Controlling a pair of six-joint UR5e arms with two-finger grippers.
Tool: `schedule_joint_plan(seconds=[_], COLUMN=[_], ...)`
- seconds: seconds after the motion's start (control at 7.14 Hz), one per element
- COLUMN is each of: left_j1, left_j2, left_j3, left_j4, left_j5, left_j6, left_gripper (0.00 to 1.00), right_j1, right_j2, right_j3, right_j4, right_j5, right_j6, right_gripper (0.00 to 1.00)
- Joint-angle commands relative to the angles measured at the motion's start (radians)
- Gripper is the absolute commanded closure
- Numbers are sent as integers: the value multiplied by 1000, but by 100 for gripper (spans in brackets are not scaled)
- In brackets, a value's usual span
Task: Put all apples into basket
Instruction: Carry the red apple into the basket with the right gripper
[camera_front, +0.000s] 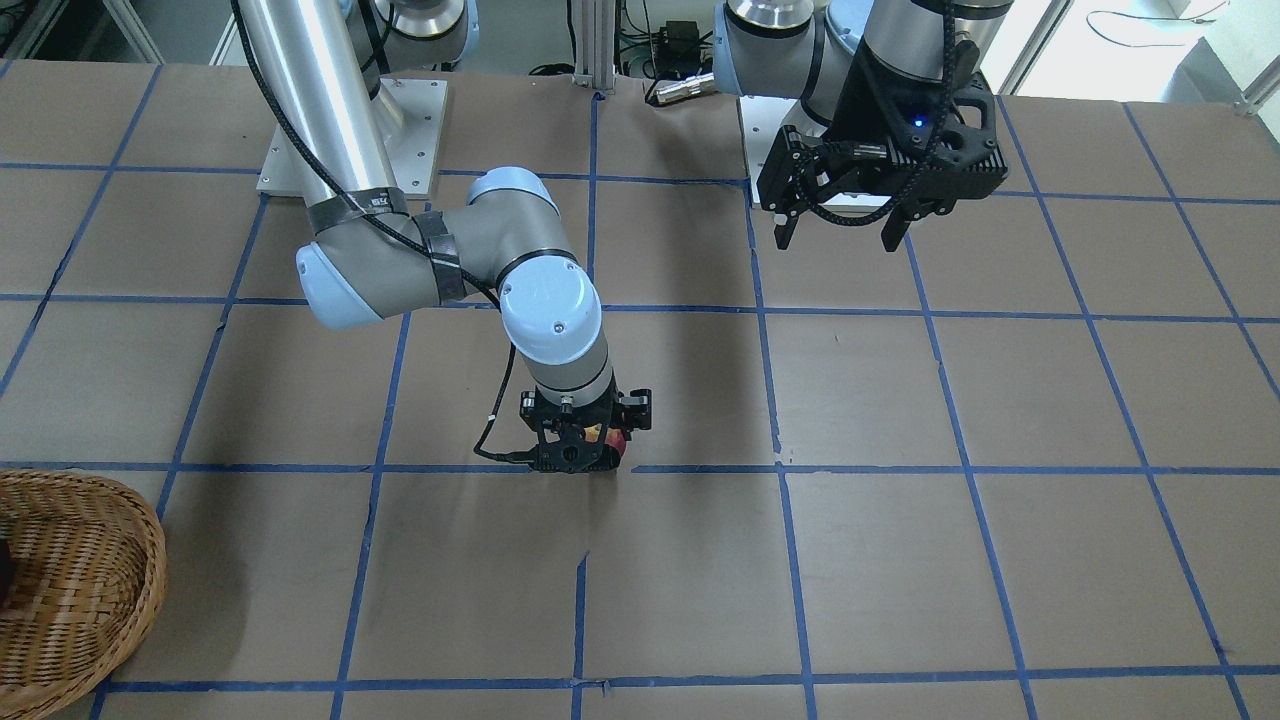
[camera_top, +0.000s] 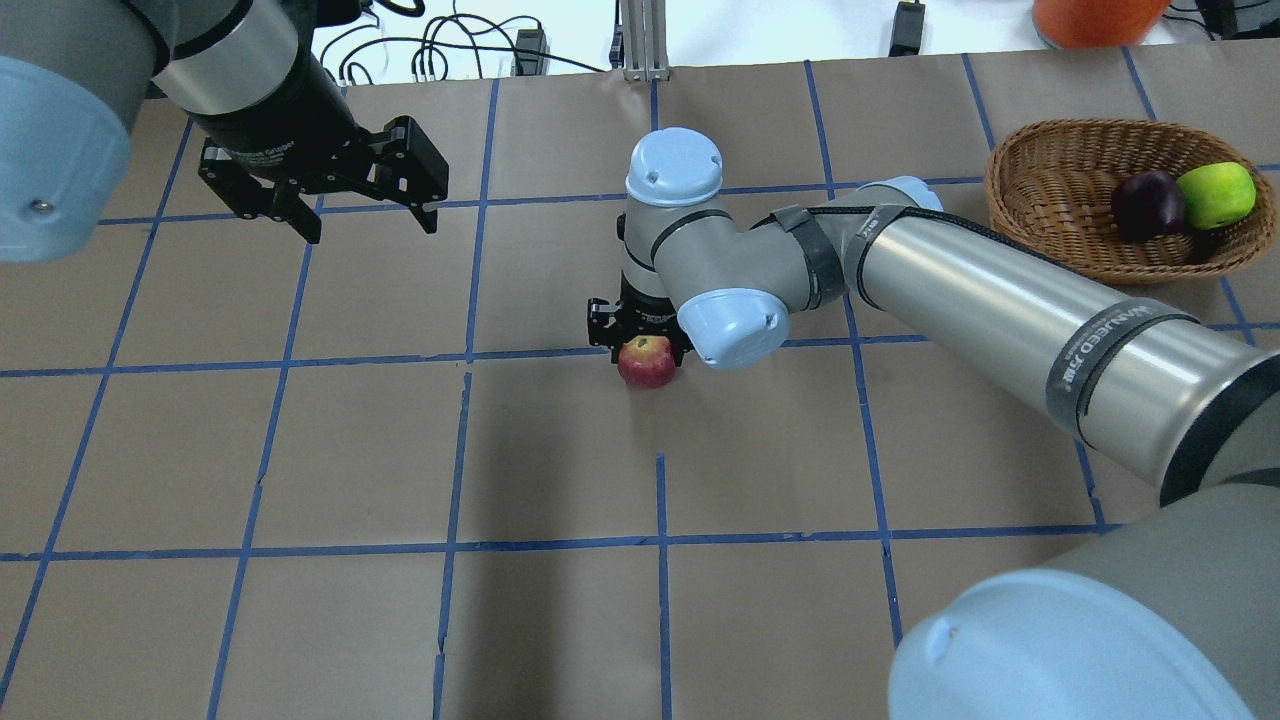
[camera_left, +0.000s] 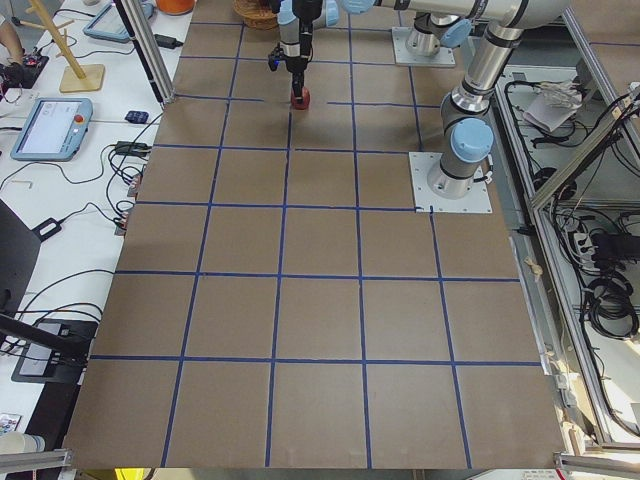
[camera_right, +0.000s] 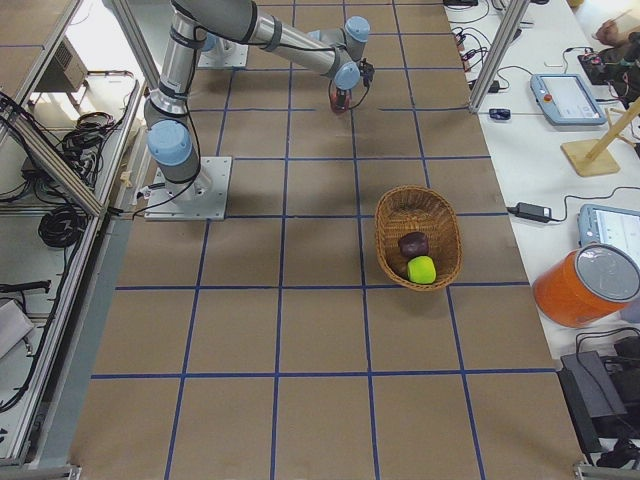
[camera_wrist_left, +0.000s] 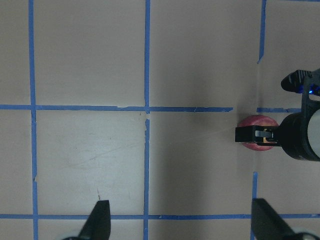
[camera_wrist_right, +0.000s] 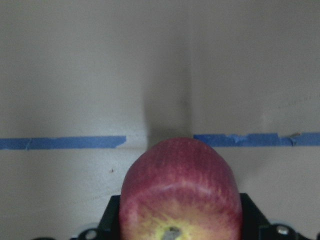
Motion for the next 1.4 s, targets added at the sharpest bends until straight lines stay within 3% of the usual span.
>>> schedule_joint_plan(seconds=[0.0, 0.14, 0.28, 0.42, 0.56, 0.7, 0.84, 1.26], left_j1=[-2, -2, -2, -2, -3, -2, -3, -2], left_j2=[0, 0, 0, 2, 0, 0, 0, 0], left_j3=[1, -1, 1, -2, -2, -2, -2, -4], left_j4=[0, 0, 2, 0, 0, 0, 0, 0], left_j5=[-2, 0, -2, 0, -2, 0, 0, 0], left_j6=[-4, -4, -4, -4, -4, -4, -4, -4], left_gripper=[0, 0, 0, 0, 0, 0, 0, 0], right_j1=[-34, -103, -190, -296, -397, -491, -586, -714], right_j2=[-68, -115, -160, -189, -198, -188, -182, -76], right_j3=[-31, -72, -91, -94, -92, -95, -97, -130], right_j4=[76, 231, 325, 339, 338, 321, 265, 90], right_j5=[-44, -115, -125, -143, -191, -278, -285, -312], right_j6=[-32, -47, -65, -79, -184, -431, -563, -654], right_gripper=[100, 100, 100, 100, 100, 100, 100, 99])
